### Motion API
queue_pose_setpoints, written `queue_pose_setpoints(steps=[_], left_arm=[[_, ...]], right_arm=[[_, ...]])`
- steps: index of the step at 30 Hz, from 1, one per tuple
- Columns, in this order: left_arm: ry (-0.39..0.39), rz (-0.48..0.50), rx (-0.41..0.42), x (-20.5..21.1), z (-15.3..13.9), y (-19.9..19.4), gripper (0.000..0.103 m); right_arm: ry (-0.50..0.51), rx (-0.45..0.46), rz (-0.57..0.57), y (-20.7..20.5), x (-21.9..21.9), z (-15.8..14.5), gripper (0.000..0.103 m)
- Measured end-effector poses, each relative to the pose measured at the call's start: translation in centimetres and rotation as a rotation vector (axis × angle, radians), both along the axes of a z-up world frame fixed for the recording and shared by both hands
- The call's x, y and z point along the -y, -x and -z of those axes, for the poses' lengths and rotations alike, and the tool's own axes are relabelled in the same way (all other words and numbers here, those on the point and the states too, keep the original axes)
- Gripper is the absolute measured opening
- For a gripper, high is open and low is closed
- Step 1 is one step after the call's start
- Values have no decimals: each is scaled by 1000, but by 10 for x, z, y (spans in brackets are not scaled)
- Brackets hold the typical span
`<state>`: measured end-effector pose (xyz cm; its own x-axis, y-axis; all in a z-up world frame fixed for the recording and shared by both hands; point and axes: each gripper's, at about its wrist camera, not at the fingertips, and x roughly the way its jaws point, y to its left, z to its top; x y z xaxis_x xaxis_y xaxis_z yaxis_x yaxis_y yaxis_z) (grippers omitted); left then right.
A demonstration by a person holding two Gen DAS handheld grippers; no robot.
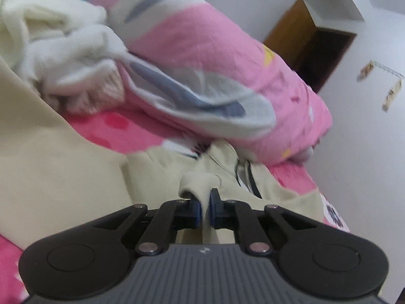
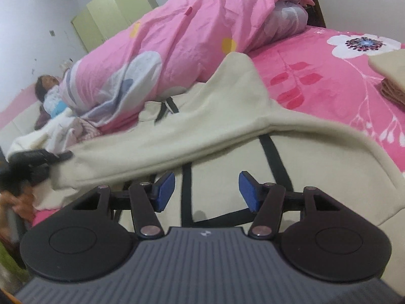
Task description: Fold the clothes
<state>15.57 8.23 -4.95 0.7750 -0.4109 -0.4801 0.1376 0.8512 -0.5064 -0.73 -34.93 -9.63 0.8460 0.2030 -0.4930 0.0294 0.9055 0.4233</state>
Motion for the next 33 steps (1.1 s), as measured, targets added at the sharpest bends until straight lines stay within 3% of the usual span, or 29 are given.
queue_pose_setpoints(steps=[10,16,21,25,28,30,33], left_arm=[[-49,-56,-65,-17,31,11,8],[-7,-76,-7,-24,24,48,8],[78,-51,59,-32,14,89,8],[61,-28,62,-35,16,116,8],[54,-20,55,-36,22,128,8],[46,-16,48,-36,27,134,8],[45,-9,48,-37,31,142,8]], right_arm=[[160,-30,73,-9,1,3,56],[235,-1,82,-28,7,-13,55],[248,32,55,-75,15,-34,52],[226,28,5,-128,19,-42,33],[210,2,-46,-173,16,-36,22],[204,-25,-106,-199,9,-24,22],[281,-40,-210,-221,-15,-5,23]])
